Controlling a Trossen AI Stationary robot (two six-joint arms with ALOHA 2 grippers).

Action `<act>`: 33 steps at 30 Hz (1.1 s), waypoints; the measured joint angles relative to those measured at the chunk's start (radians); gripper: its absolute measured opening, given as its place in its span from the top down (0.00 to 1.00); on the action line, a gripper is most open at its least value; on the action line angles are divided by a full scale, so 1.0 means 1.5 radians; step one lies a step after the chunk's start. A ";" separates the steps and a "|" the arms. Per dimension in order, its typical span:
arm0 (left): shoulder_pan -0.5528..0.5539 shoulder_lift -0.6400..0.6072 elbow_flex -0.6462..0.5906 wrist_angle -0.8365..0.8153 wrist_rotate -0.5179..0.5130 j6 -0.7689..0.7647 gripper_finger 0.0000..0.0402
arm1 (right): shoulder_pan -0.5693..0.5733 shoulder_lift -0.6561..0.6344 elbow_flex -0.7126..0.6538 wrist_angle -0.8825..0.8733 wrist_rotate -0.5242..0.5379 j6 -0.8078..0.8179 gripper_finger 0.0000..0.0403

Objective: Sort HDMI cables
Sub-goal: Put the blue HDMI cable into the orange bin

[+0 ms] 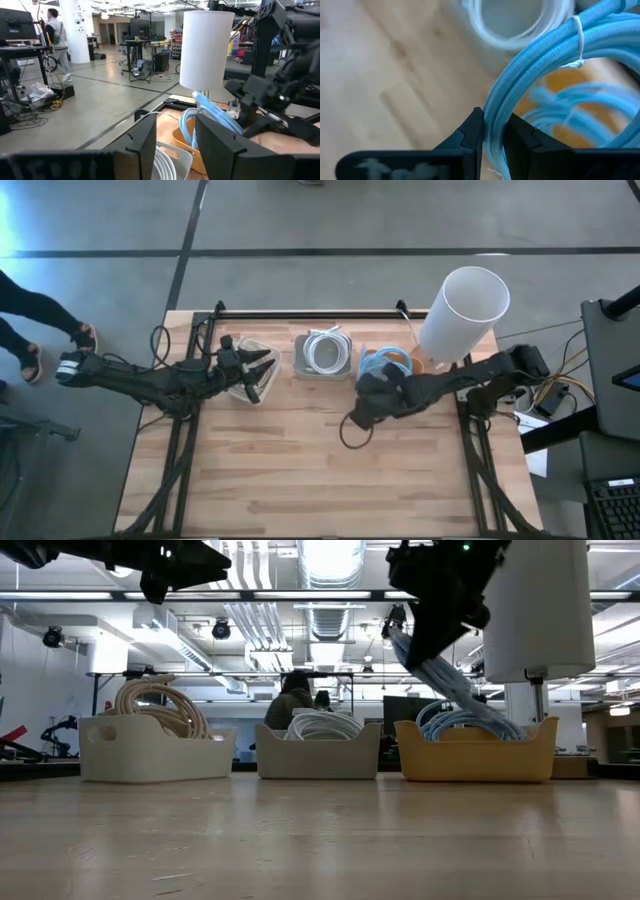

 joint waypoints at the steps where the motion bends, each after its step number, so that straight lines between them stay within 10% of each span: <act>1: 0.000 0.000 0.000 0.000 0.000 0.000 0.65 | -0.008 0.000 0.007 -0.002 0.012 -0.016 0.87; 33: 0.000 0.000 0.000 -0.024 0.000 0.000 0.65 | -0.067 0.003 -0.126 -0.067 0.031 0.116 0.82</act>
